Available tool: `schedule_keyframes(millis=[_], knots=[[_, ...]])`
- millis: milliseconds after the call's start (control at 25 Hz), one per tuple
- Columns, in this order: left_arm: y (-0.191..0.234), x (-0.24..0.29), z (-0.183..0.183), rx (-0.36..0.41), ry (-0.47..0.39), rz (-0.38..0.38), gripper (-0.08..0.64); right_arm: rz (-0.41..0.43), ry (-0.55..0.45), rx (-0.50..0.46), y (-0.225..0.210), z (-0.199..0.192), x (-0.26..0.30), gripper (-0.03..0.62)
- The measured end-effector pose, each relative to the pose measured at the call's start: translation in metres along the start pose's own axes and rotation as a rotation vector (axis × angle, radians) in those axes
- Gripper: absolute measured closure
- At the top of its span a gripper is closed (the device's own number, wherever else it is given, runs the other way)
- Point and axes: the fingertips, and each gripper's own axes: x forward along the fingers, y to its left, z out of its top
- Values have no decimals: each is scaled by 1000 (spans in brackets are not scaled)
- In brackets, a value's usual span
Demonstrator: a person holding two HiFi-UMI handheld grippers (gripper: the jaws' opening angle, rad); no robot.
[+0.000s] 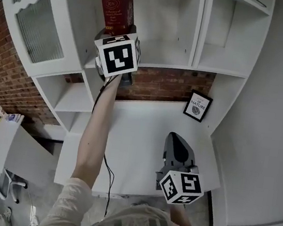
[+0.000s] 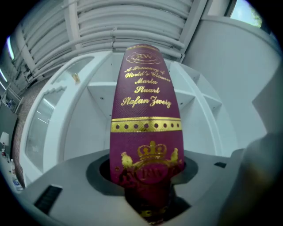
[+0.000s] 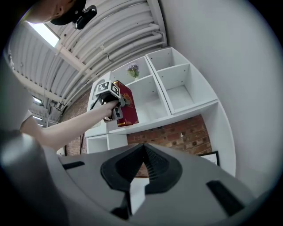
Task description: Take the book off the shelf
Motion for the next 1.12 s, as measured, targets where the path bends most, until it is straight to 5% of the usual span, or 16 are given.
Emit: schedule_keyframes(millis=[120,320,520,880,1120], knots=[[-1,-51,9,4,-91,-15,310,26,13,-12,10,-5,1,578],[3,-146,11,137,-211,8,310,28,5,-57,15,-7,2,578],[17,-215,-28,26,-288,-5,308,30,-49,-168,29,2,1,578],[15,-275,-166,-35,-75,51,308,88,-79,-270,63,-16,2,578],[11,-271,-177,-51,-41,37,308,90,-55,-291,70,-25,10,578]])
